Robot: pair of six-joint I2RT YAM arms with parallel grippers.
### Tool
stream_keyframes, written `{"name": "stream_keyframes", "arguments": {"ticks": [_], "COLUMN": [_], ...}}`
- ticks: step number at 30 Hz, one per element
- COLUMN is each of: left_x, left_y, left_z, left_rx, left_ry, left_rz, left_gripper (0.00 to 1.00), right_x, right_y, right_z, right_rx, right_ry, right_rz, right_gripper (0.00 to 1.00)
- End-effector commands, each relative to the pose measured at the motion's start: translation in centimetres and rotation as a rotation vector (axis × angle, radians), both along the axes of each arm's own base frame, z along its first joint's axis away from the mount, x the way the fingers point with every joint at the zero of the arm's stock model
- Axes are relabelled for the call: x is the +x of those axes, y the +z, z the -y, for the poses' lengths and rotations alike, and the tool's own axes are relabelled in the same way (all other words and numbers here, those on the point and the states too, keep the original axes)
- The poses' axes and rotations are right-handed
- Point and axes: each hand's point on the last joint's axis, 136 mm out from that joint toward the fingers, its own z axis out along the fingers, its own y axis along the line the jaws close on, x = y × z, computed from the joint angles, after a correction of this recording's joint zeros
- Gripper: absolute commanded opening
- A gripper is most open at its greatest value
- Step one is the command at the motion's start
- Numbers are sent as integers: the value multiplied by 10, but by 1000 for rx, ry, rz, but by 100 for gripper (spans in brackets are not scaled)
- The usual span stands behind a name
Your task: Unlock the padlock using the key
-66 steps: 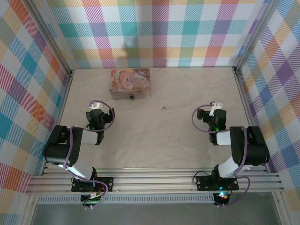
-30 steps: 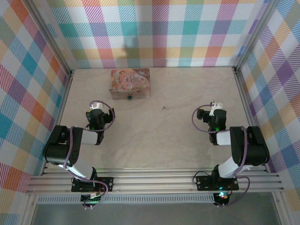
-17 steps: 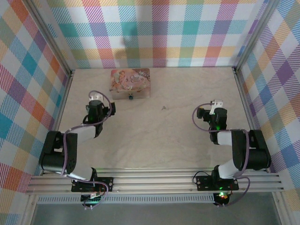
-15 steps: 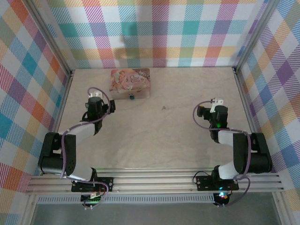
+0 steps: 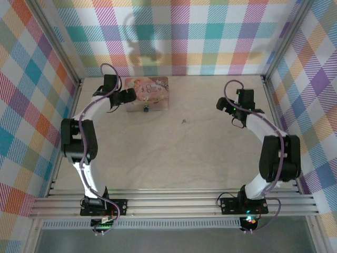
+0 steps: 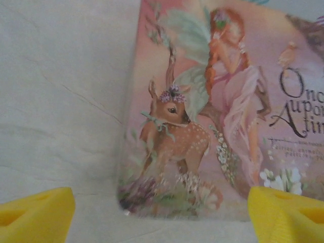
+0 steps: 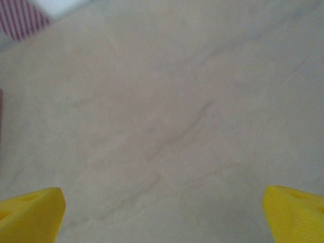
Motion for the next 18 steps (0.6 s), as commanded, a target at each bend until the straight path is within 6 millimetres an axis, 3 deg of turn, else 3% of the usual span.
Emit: {"name": "stream_keyframes", "arguments": {"ticks": [1,4,8,15,18], "left_x": [-10,-12,-33,-85,-105], "left_y": [-21,-37,-55,-63,-57], "left_z": [13,23,37,30,27], "left_rx": [-175,-240,-332,-303,-282], "left_ry": [6,0,-10,9,0], "left_rz": [-173,-242,-321,-384,-385], "left_gripper": [85,78,67,63,63], "right_x": [-25,-14,5,31,45], "right_y": [-26,-20,-6,4,2], "right_z": [-25,-43,-78,-185,-217], "right_rx": [96,147,234,238,235], "right_ry": [38,73,92,266,318], "right_rz": [-245,-272,-260,-218,-213], "right_gripper": [99,97,93,91,91]}}
